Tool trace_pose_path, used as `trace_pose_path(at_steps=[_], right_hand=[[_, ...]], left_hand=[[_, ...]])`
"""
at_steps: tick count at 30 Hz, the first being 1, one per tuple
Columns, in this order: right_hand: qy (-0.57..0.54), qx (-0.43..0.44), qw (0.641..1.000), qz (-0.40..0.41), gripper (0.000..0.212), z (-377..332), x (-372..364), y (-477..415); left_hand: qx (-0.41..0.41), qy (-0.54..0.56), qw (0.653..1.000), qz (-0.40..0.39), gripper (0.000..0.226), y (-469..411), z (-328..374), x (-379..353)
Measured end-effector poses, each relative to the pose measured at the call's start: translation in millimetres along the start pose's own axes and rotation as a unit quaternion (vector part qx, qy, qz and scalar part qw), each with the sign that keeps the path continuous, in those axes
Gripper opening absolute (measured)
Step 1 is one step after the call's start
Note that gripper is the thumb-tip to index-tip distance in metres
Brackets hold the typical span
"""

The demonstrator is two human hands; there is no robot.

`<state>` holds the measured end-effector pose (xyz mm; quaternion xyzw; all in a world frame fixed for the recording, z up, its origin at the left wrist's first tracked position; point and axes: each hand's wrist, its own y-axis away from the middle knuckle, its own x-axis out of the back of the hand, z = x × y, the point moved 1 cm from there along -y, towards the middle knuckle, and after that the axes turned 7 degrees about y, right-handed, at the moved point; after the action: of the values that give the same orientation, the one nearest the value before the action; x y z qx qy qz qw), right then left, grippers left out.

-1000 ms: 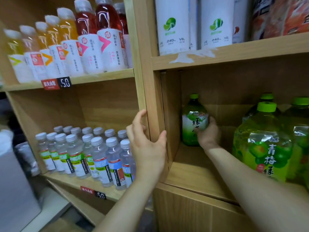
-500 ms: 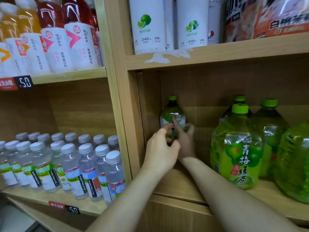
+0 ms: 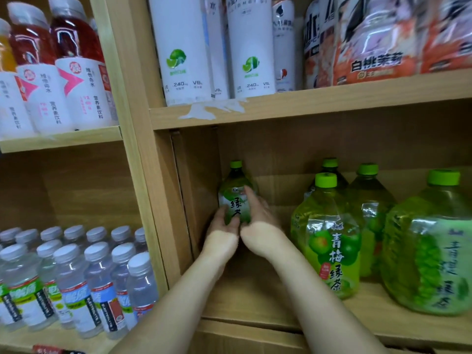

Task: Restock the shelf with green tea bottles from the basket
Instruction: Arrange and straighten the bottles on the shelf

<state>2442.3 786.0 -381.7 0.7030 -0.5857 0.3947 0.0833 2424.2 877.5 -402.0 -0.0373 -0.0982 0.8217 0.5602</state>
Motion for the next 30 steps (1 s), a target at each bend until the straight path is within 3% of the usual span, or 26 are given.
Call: trace_pose_path(at_steps=[3, 5, 6, 8, 10, 14, 18, 23, 30], right_hand=[[-0.011, 0.145, 0.985, 0.095, 0.067, -15.5, 43.8, 42.8], [-0.022, 0.204, 0.960, 0.193, 0.057, -17.9, 75.2, 70.7], [-0.026, 0.216, 0.945, 0.244, 0.053, -14.6, 88.9, 79.5], [-0.014, 0.210, 0.924, 0.318, 0.047, -1.3, 107.4, 87.9], [0.047, 0.174, 0.920, 0.349, 0.045, 14.0, 116.2, 89.9], [0.294, 0.032, 0.876, 0.380, 0.059, 50.8, 139.6, 98.1], [0.264, -0.146, 0.905, 0.300, 0.100, 90.5, 165.4, 111.3], [0.288, -0.148, 0.902, 0.285, 0.109, 109.8, 162.6, 108.1], [0.248, -0.181, 0.908, 0.283, 0.095, 138.3, 189.7, 96.6]], left_hand=[[-0.071, 0.002, 0.997, -0.024, 0.036, 28.2, 22.0, -5.7], [-0.095, 0.021, 0.991, -0.090, 0.028, 51.9, 34.6, -16.7], [-0.102, 0.013, 0.987, -0.127, 0.035, 62.2, 38.2, -24.2], [-0.128, -0.070, 0.973, -0.179, 0.083, 76.7, 36.5, -43.5], [-0.167, -0.142, 0.960, -0.176, 0.112, 81.8, 30.9, -65.0], [-0.190, -0.196, 0.958, -0.094, 0.108, 77.0, 24.1, -82.7], [-0.170, -0.187, 0.965, -0.066, 0.096, 70.2, 16.9, -70.1], [-0.151, -0.181, 0.969, -0.074, 0.097, 65.7, 14.0, -58.4], [-0.192, -0.148, 0.962, -0.127, 0.092, 90.4, 17.9, -96.5]])
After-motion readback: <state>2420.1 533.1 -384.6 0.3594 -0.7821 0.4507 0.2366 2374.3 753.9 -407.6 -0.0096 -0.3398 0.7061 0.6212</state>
